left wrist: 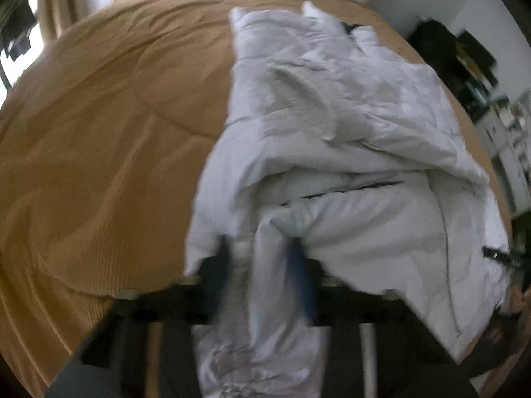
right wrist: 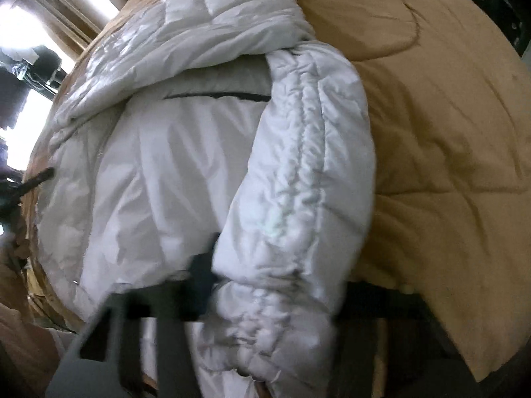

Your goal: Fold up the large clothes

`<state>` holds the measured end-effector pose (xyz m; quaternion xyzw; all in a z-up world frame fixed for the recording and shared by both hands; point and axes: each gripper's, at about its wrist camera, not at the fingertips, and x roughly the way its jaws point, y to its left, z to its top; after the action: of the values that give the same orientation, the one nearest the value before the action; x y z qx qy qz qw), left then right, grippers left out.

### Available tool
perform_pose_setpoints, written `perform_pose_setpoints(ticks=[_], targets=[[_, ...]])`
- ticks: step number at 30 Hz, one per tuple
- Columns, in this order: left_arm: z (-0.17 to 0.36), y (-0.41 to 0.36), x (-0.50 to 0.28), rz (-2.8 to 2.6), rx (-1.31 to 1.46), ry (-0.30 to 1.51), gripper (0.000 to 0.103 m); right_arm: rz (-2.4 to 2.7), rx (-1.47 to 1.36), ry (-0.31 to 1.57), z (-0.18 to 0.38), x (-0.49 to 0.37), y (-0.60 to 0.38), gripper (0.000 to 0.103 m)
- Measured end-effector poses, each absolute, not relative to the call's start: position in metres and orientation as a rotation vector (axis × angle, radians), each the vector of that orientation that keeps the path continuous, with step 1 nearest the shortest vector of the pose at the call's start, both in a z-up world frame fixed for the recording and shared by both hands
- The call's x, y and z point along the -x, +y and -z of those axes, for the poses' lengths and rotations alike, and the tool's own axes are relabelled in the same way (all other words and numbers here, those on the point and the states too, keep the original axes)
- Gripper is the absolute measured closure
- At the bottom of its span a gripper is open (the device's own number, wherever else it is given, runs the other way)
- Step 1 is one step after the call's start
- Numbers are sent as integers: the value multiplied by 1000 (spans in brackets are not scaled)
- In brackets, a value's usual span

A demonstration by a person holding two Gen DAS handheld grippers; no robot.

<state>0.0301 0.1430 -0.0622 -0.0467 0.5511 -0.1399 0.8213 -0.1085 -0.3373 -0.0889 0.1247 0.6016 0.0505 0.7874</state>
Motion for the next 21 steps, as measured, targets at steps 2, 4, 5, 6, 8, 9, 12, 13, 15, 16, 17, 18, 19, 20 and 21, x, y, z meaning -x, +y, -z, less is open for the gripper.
perform_pose_setpoints(ticks=[2, 4, 5, 6, 8, 9, 12, 13, 15, 16, 17, 18, 19, 20, 21], targets=[[56, 156, -31, 292, 188, 1162, 96, -117, -314, 1277, 81, 109, -334, 86], [42, 167, -24, 285, 243, 1133, 100, -131, -367, 1229, 66, 114, -337, 92], [35, 170, -19, 287, 249, 1118, 103, -142, -392, 1207, 59, 117, -342, 92], [28, 173, -13, 288, 246, 1106, 103, -156, -424, 1182, 50, 124, -346, 92], [28, 180, -2, 278, 243, 1116, 103, -169, -444, 1165, 47, 134, -349, 92], [34, 183, -1, 262, 235, 1137, 103, -173, -450, 1170, 48, 136, -351, 92], [49, 194, 2, 204, 227, 1172, 100, -140, -432, 1232, 71, 133, -349, 87], [53, 198, 4, 177, 224, 1180, 100, -131, -430, 1244, 74, 139, -346, 83], [55, 204, 8, 146, 216, 1182, 100, -112, -426, 1253, 81, 139, -344, 75], [58, 206, 10, 136, 210, 1186, 98, -111, -424, 1251, 82, 135, -341, 68], [61, 208, 10, 133, 209, 1194, 88, -114, -420, 1246, 82, 130, -338, 64], [65, 210, 11, 126, 222, 1209, 78, -119, -413, 1242, 82, 134, -335, 56], [68, 211, 12, 119, 239, 1214, 68, -120, -408, 1245, 82, 134, -337, 51], [68, 213, 15, 114, 267, 1209, 68, -119, -405, 1248, 81, 135, -339, 50], [68, 214, 19, 122, 286, 1198, 68, -120, -403, 1250, 82, 138, -337, 48]])
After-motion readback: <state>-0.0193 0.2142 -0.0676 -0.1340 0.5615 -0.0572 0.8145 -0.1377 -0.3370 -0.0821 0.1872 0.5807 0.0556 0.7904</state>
